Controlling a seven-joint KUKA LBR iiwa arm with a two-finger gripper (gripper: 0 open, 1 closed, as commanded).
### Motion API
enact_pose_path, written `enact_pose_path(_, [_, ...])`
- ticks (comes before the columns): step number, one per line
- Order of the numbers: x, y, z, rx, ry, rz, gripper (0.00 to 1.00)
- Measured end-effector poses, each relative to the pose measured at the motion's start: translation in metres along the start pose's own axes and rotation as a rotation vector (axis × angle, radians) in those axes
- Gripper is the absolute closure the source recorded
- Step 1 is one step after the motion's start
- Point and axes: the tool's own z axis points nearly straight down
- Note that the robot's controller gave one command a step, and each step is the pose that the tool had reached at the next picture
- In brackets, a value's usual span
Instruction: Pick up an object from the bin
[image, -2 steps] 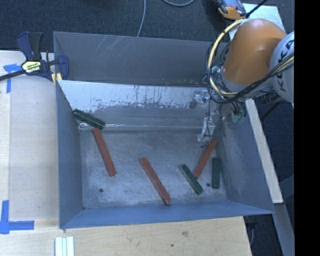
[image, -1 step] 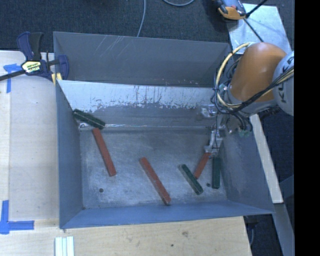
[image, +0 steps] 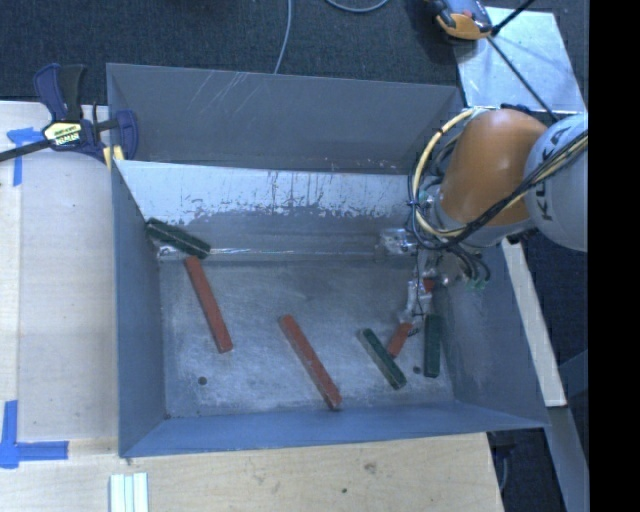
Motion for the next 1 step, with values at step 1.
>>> enact_pose_path(1, [0.055,-0.0138,0.0192,-0.005,-0.006,-0.044,0.0])
